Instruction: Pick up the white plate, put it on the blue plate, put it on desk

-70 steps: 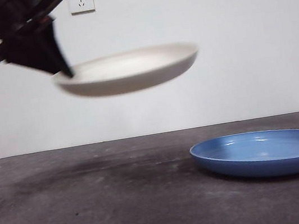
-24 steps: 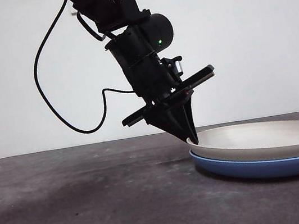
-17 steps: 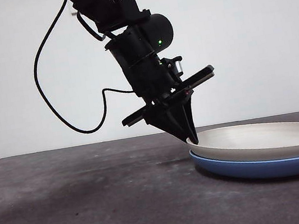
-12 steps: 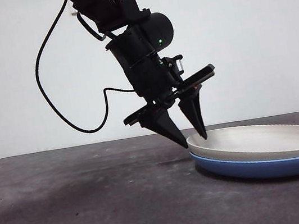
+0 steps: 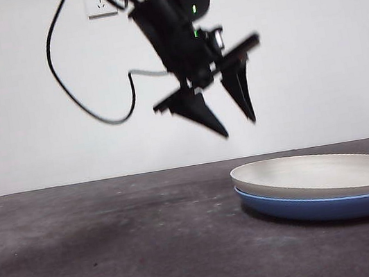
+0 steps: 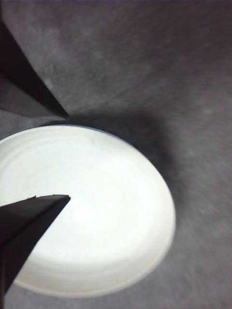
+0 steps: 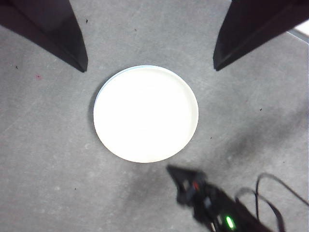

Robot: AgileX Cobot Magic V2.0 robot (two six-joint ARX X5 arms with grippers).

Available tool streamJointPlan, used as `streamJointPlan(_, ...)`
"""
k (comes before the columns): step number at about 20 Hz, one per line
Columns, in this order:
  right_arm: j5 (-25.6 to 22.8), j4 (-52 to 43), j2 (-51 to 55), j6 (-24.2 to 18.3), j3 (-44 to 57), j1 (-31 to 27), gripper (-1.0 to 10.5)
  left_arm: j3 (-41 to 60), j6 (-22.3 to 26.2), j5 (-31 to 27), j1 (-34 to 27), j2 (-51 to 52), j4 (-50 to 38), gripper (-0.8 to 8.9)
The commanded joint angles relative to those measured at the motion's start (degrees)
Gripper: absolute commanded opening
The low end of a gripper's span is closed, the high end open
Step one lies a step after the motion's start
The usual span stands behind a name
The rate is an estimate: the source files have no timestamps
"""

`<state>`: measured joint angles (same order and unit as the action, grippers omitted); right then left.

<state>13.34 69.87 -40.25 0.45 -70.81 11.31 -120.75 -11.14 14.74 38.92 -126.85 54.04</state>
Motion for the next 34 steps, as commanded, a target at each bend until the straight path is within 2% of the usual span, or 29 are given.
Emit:
streamJointPlan(1,-0.15,-0.74,-0.46,0.61,-1.22,0.20,4.2,-5.97,2.80,-0.20,-0.57,-0.77,2.58,2.54)
streamJointPlan(4,-0.81,-0.87,-0.48,0.57,-1.22,0.20,4.2,-7.45,2.95,-0.61,-2.16,3.69,2.58,2.50)
streamJointPlan(7,-2.82,-0.87,-0.48,0.42,-1.22,0.20,4.2,-7.45,4.59,-4.17,-4.31,10.19,4.13,2.50)
streamJointPlan(12,-2.86,-2.12,-0.81,0.44,-1.22,0.20,4.2,-7.43,6.01,-4.48,-8.02,22.27,4.70,2.50)
streamJointPlan(17,-2.89,-3.98,-3.50,0.39,-1.22,0.20,4.2,-6.91,10.58,-4.42,-11.08,32.02,13.62,2.50)
streamJointPlan(20,-2.71,-5.46,-5.49,0.39,-1.22,0.20,4.2,-4.63,11.74,-3.13,-11.61,36.13,16.04,2.50)
streamJointPlan(22,-2.69,-6.12,-6.78,0.35,-1.22,0.20,4.2,0.31,12.22,-1.68,-11.58,39.65,16.11,2.50)
streamJointPlan(26,-1.53,-7.58,-8.46,0.28,-1.22,0.20,4.2,20.17,11.89,-0.57,-11.61,50.10,10.21,2.50)
streamJointPlan(29,0.28,-8.13,-9.46,0.31,-1.22,0.20,4.2,34.34,11.87,5.38,-11.56,57.70,5.27,2.50)
streamJointPlan(34,1.38,-8.04,-10.27,0.42,-1.20,0.20,4.2,50.58,12.76,13.03,-11.54,64.48,1.18,2.50)
